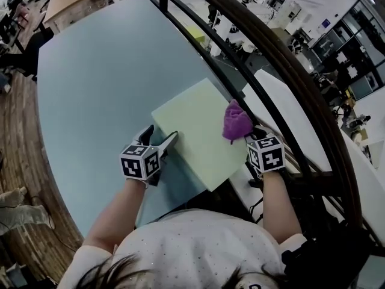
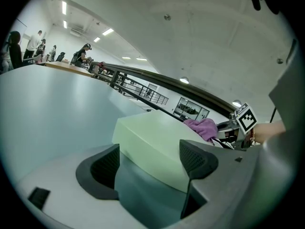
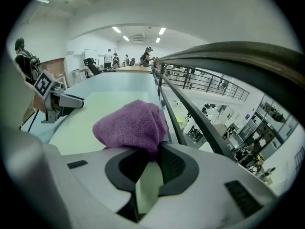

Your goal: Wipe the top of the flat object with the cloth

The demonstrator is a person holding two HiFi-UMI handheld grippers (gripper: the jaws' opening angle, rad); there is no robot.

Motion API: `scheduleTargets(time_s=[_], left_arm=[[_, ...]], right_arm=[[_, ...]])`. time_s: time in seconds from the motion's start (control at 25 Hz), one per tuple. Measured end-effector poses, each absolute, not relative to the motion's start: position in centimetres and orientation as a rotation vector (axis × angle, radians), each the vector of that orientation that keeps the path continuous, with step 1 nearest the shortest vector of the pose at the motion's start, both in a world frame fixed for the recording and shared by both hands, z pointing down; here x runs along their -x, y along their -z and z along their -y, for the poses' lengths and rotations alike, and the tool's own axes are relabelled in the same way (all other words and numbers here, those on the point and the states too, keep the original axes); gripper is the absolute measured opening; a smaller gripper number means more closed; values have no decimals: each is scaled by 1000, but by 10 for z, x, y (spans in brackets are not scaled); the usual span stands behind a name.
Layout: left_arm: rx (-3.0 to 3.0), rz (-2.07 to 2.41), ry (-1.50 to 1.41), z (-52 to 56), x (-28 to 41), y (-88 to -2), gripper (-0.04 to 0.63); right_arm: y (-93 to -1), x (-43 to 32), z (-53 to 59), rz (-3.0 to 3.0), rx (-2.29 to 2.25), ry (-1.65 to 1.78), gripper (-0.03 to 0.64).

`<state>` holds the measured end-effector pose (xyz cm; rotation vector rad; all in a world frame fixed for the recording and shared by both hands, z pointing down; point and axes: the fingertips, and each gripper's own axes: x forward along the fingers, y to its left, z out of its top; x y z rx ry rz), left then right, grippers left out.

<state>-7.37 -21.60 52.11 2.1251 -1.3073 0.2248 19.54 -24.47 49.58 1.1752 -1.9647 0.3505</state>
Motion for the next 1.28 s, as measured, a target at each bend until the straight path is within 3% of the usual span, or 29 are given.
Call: scheduleTargets(time_s=[0.28, 0.48, 0.72, 1.28], left_arm=[[-2124, 1303, -221, 218, 74, -520, 382], [-2118, 1300, -220, 218, 77, -518, 382], [-2123, 1302, -212, 218, 78, -520, 383], [-2152, 1268, -240, 209, 70, -522, 383]], right_arm=[[-483, -183, 241, 2062, -1219, -475, 52], [-469, -90, 173, 2348, -899, -669, 52], [-491, -21, 94, 2330, -490, -532, 52], [-500, -101, 129, 2155, -700, -530, 51]])
